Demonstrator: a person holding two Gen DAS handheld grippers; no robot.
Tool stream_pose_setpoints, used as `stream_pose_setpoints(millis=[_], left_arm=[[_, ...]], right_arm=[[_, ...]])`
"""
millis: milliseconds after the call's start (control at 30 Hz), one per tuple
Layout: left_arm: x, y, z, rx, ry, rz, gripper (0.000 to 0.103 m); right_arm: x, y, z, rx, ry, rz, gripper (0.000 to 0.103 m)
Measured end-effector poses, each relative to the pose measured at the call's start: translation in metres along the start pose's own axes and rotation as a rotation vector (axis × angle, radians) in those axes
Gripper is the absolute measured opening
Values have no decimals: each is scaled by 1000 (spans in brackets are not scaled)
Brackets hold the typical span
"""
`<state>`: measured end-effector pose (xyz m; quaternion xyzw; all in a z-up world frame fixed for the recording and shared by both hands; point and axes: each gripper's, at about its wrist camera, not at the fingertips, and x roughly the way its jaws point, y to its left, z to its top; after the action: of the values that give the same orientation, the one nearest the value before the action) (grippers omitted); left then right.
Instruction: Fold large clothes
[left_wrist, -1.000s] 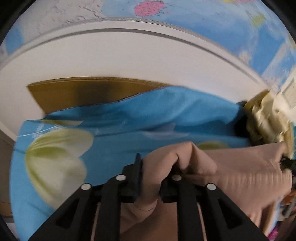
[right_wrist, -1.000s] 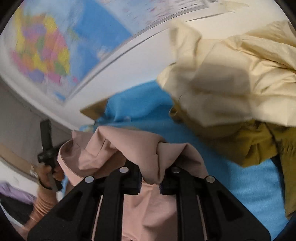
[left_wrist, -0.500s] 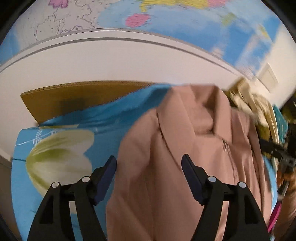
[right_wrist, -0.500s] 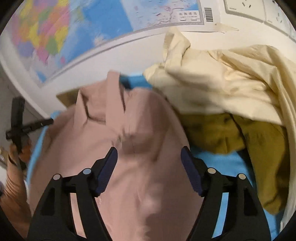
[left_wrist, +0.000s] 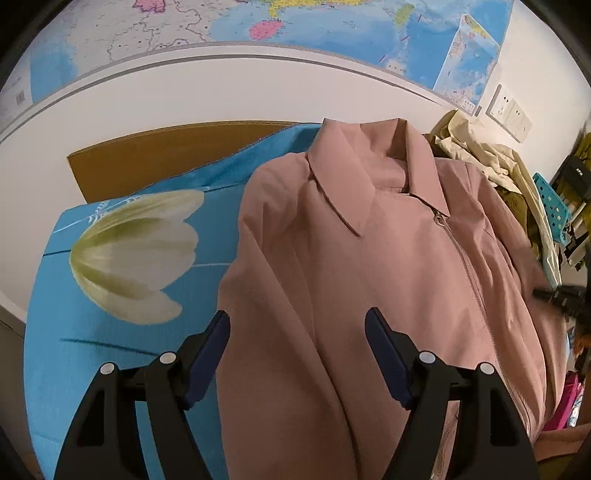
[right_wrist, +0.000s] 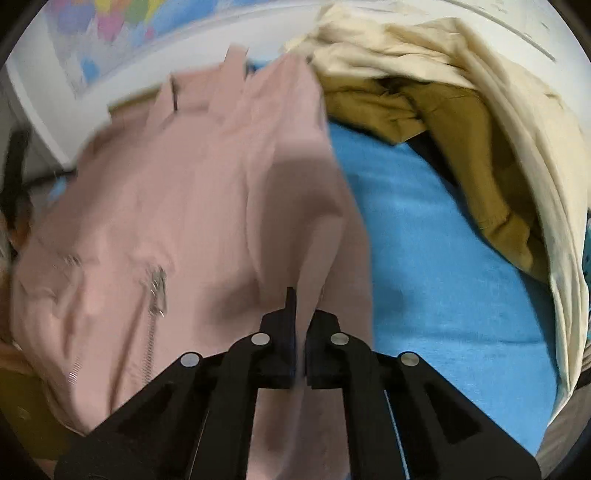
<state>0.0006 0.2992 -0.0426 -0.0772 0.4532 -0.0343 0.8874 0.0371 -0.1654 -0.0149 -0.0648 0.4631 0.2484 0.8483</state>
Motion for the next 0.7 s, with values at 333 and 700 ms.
stream_pose_setpoints(millis=[333,700], left_arm=[[-37,19,-34,-23,-43,1,74],[-34,7,-109,-30,68,-109,75]], right_arm=[[-10,-122,33,304,-91,-132,13],[-27,-77,-20,266,-213,-5,70]])
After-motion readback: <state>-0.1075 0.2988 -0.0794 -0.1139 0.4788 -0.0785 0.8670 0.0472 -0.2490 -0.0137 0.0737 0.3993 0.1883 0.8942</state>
